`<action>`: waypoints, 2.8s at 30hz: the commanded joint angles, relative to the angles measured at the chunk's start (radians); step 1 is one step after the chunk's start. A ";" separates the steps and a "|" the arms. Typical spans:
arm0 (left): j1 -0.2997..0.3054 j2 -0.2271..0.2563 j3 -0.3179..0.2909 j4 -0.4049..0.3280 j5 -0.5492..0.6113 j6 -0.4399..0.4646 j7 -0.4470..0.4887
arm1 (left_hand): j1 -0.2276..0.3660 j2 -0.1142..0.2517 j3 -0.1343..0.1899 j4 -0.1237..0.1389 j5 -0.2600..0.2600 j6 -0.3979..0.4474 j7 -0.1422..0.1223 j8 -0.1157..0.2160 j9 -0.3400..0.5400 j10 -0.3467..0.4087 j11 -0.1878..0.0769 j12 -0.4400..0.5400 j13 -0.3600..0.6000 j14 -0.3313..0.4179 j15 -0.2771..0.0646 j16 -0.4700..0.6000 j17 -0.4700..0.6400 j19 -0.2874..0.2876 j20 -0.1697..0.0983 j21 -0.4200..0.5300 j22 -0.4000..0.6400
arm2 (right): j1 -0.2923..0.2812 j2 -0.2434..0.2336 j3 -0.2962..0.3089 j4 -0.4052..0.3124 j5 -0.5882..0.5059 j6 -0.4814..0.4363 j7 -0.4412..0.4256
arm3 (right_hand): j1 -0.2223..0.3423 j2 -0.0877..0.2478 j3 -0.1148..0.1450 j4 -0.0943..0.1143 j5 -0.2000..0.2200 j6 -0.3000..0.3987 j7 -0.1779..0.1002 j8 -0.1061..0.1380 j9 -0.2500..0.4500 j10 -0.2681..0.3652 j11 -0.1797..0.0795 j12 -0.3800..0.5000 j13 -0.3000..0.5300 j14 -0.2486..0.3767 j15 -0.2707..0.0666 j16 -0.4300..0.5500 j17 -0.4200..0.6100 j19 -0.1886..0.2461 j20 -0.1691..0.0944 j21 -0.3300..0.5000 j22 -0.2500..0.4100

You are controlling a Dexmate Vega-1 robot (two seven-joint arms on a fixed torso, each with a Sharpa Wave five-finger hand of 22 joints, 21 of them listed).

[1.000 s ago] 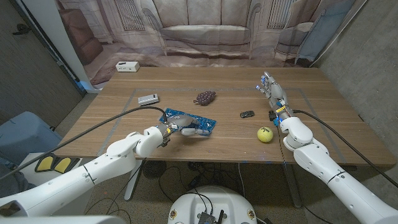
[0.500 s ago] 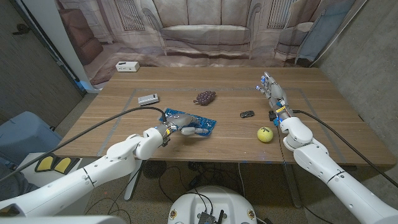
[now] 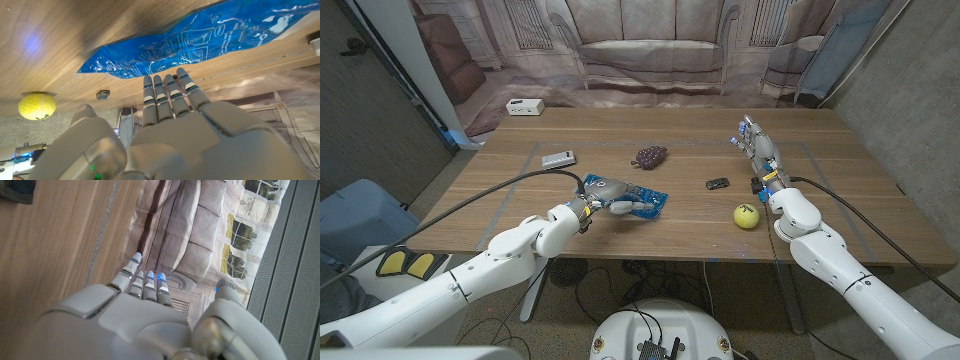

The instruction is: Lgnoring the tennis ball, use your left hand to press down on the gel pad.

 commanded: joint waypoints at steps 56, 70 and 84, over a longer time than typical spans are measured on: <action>0.167 -0.033 -0.158 -0.065 -0.039 0.024 0.356 | 0.012 0.003 0.010 -0.011 -0.007 -0.029 -0.009 0.000 0.004 -0.017 0.001 -0.005 0.004 -0.012 -0.010 0.007 -0.001 -0.016 0.007 0.001 0.001 | -0.011 0.004 -0.002 0.002 0.001 0.023 0.010 | 0.005 0.009 -0.003 -0.004 -0.002 0.011 0.000 -0.004 0.004 0.008 -0.002 -0.003 0.005 0.014 -0.002 0.000 0.004 0.008 0.006 -0.001 0.002; 0.216 -0.043 -0.230 -0.089 -0.107 0.001 0.423 | 0.010 0.003 0.010 -0.012 -0.008 -0.042 -0.003 -0.002 0.004 -0.019 0.015 -0.004 0.004 -0.015 -0.002 0.006 -0.001 -0.020 0.012 0.001 0.001 | -0.024 0.001 0.003 -0.004 0.004 0.034 0.016 | 0.005 0.009 -0.004 -0.004 -0.002 0.012 0.002 -0.004 0.004 0.008 -0.001 -0.003 0.005 0.014 -0.002 -0.001 0.004 0.010 0.005 0.000 0.002; 0.263 -0.070 -0.321 -0.081 -0.257 -0.075 0.445 | 0.005 0.002 0.008 -0.010 -0.008 -0.060 0.000 -0.005 0.004 -0.029 0.024 -0.007 0.004 -0.020 0.004 0.005 -0.001 -0.028 0.017 0.000 0.001 | -0.045 -0.007 0.015 -0.020 0.002 0.049 0.014 | 0.005 0.010 -0.005 -0.004 -0.002 0.011 0.003 -0.004 0.004 0.009 0.000 -0.003 0.005 0.014 -0.001 -0.001 0.005 0.012 0.002 0.000 0.002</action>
